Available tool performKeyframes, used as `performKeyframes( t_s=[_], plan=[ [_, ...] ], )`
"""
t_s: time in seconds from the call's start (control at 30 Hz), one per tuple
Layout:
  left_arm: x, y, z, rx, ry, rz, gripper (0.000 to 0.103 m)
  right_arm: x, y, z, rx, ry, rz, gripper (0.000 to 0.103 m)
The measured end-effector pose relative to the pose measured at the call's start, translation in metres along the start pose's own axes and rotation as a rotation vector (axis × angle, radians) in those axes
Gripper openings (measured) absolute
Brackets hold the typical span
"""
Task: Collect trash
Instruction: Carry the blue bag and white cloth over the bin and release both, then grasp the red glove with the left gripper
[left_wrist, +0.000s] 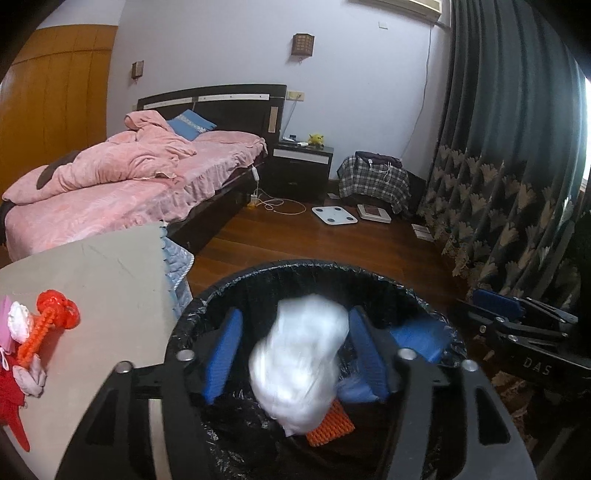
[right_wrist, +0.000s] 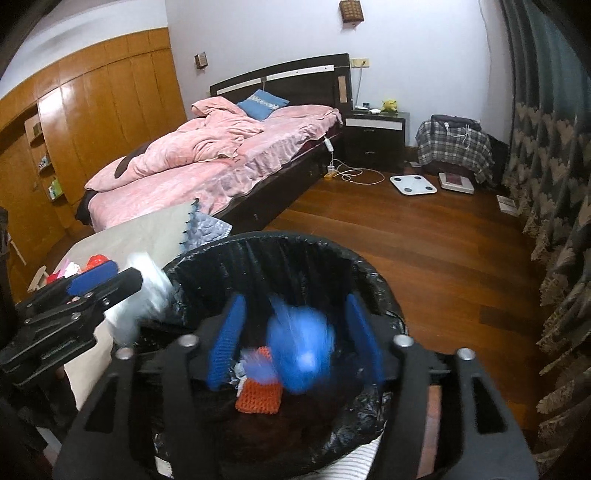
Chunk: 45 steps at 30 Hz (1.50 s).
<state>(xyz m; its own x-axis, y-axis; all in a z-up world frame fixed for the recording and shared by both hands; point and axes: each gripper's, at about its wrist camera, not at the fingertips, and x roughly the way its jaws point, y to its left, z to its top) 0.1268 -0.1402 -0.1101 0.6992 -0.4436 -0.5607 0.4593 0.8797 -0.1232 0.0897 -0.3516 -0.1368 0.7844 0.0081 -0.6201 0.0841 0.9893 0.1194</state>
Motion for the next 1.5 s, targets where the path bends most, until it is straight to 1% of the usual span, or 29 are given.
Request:
performKeyframes(
  t_s=[0.03,0.07,0.1,0.13,0.17,0.27,0.33,0.5,0.77,0.87,1.07,1.2,1.4,1.5],
  plan=[
    [-0.001,0.000,0.001,-0.001,-0.003,0.005,0.064,0.000,-0.001,0.001,0.000,-0.003,-0.004,0.069],
    [-0.003,0.003,0.001,-0.002,-0.008,0.015,0.065,0.000,-0.001,0.001,0.000,-0.006,-0.008,0.075],
    [-0.005,0.006,0.001,-0.005,-0.012,0.021,0.068,-0.002,-0.001,0.001,0.001,-0.010,-0.012,0.084],
    [-0.007,0.009,0.003,-0.011,-0.016,0.030,0.071,-0.003,-0.001,0.001,0.003,-0.016,-0.016,0.088],
    [-0.010,0.012,0.003,-0.017,-0.022,0.037,0.072,-0.005,0.000,0.002,0.008,-0.026,-0.019,0.092],
    [-0.023,0.023,0.004,-0.028,-0.050,0.078,0.083,-0.009,0.003,0.005,0.022,-0.041,0.002,0.098],
    [-0.035,0.033,0.004,-0.033,-0.071,0.114,0.087,-0.010,0.007,0.009,0.024,-0.048,0.012,0.098],
    [-0.061,0.062,0.001,-0.058,-0.101,0.188,0.091,-0.013,0.028,0.015,-0.006,-0.067,0.044,0.098],
    [-0.096,0.111,-0.010,-0.100,-0.123,0.320,0.093,0.003,0.085,0.024,-0.072,-0.058,0.140,0.098],
    [-0.108,0.132,-0.020,-0.125,-0.120,0.373,0.093,0.011,0.110,0.025,-0.107,-0.055,0.174,0.098],
    [-0.127,0.180,-0.043,-0.166,-0.102,0.493,0.093,0.028,0.158,0.024,-0.152,-0.047,0.238,0.098],
    [-0.134,0.210,-0.064,-0.200,-0.073,0.555,0.093,0.040,0.192,0.020,-0.193,-0.045,0.275,0.098],
    [-0.137,0.250,-0.095,-0.274,-0.025,0.615,0.093,0.059,0.226,0.010,-0.231,-0.032,0.310,0.098],
    [-0.132,0.265,-0.102,-0.300,-0.001,0.625,0.092,0.072,0.242,0.005,-0.246,-0.013,0.317,0.098]
  ],
)
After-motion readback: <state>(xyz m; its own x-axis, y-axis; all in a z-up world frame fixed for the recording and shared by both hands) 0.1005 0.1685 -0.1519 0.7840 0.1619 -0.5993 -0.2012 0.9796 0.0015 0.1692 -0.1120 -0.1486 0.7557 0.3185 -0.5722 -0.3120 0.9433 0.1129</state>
